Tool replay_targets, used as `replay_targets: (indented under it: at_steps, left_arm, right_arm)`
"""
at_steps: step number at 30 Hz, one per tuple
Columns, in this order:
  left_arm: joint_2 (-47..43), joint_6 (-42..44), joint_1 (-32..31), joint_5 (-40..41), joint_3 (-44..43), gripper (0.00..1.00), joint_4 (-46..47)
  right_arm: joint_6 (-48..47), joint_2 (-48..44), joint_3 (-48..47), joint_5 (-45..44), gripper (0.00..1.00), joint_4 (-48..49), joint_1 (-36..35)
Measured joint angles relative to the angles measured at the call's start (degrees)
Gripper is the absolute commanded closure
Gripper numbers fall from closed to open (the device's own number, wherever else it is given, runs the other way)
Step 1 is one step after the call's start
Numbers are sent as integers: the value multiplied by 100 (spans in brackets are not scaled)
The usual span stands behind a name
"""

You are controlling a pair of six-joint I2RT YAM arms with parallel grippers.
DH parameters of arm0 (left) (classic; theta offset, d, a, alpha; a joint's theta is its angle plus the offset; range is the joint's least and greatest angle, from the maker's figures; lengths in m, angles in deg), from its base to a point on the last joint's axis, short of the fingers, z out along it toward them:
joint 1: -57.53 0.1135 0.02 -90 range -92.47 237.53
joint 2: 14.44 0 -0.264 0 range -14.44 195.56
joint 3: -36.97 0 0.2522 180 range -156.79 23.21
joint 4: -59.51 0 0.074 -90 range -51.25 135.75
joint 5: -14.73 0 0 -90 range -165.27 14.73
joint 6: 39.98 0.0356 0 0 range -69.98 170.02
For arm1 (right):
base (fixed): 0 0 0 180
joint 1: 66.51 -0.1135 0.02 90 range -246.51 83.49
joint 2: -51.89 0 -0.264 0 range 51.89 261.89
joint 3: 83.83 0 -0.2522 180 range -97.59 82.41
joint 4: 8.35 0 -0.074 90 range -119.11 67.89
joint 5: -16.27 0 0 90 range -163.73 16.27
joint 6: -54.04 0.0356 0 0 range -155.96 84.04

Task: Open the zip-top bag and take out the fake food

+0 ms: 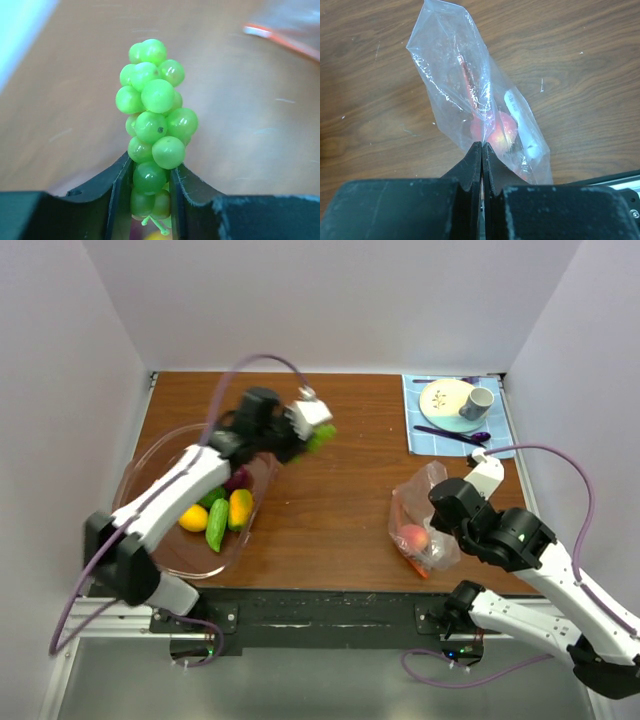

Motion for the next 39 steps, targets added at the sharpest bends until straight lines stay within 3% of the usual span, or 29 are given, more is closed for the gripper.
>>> replay_targets:
  at_steps: [4, 7, 9, 10, 11, 18, 25, 32, 35, 39]
  left_arm:
    - [-1333, 151, 1410, 66, 608, 56, 15]
    - [-1786, 258, 1871, 63, 1023, 50, -129]
    - [-1888, 295, 2041, 28, 1375, 40, -181]
    - [-1897, 310, 2127, 13, 1582, 34, -201]
    - [-1888, 328, 2197, 15, 1764, 1, -234]
    - [-1552, 299, 2518, -227, 2197, 0, -466]
    - [-1611, 42, 2490, -1287, 1891, 0, -455]
    - [-1447, -190, 1473, -1875, 1788, 0, -94]
    - [-1141, -256, 1054, -2006, 1790, 0, 44]
    - [-831, -297, 955, -2055, 1792, 0, 105]
  right_arm:
    - [-37, 35, 2, 79, 100, 153, 0]
    - [-83, 94, 2, 120, 100, 273, 0]
    - [-133, 175, -7, 138, 100, 350, 0]
    - [-168, 225, -20, 160, 100, 391, 0]
    - [-208, 293, -44, 190, 100, 442, 0]
    - [-595, 1351, -1051, 592, 100, 863, 9]
    - [-1088, 2463, -2789, 879, 100, 1099, 9]
    - [-1300, 2616, -3582, 1062, 100, 1104, -2]
    - [-1283, 2551, -3254, 1333, 100, 1217, 33]
    - [-1379, 2798, -3265, 1449, 100, 855, -96]
